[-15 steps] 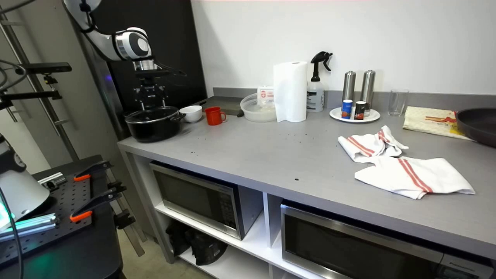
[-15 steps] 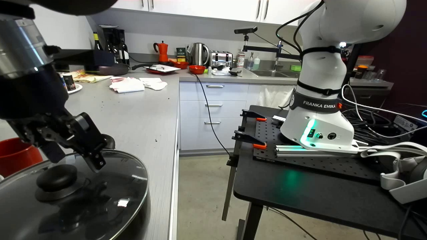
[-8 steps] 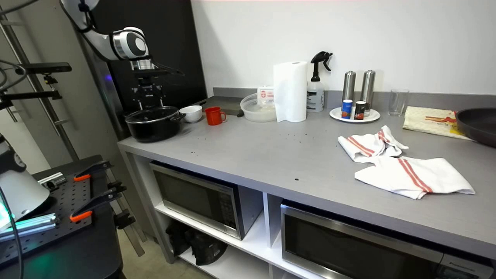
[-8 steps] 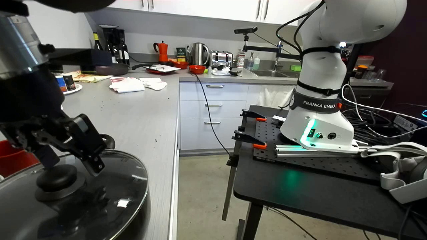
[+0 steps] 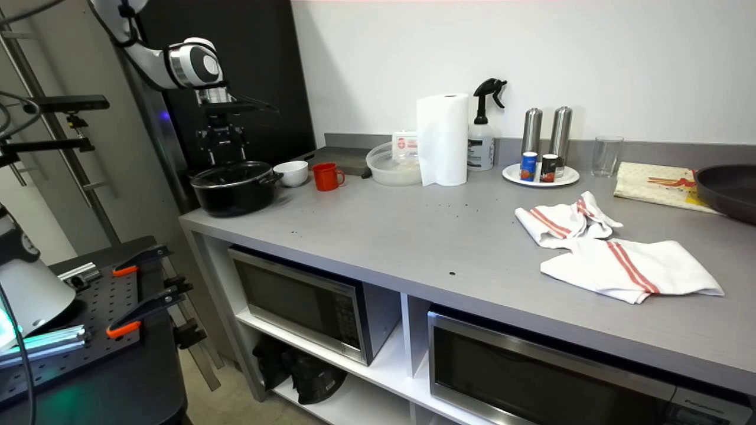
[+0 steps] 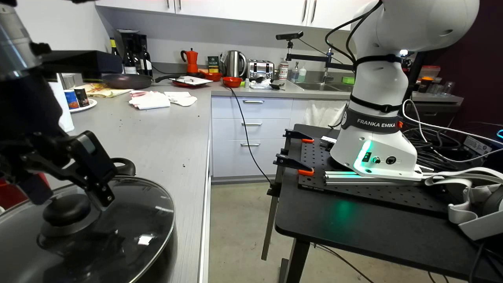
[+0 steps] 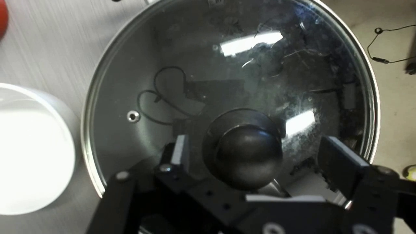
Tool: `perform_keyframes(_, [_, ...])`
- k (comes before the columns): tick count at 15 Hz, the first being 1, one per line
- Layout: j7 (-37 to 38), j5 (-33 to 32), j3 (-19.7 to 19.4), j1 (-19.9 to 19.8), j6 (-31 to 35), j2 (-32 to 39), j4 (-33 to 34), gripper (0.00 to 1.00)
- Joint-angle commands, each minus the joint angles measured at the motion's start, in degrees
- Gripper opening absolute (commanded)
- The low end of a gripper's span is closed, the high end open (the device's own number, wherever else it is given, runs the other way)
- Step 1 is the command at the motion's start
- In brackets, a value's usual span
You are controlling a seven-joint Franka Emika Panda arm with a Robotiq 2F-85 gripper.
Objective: Remove the lid from the pot and put it on the table
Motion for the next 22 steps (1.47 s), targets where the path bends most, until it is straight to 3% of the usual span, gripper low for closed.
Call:
perform_keyframes(1, [-3.15, 0.92, 0.75, -0.57, 0.23, 0.78, 1.50, 0.74])
perform_keyframes(8, [-5.83, 2.28, 1.01, -1.38, 0.54, 0.65, 1.66, 0.24])
perform_keyframes(22, [-1.01, 4.04, 0.22, -1.98, 0.98, -5.43, 3.76, 0.24])
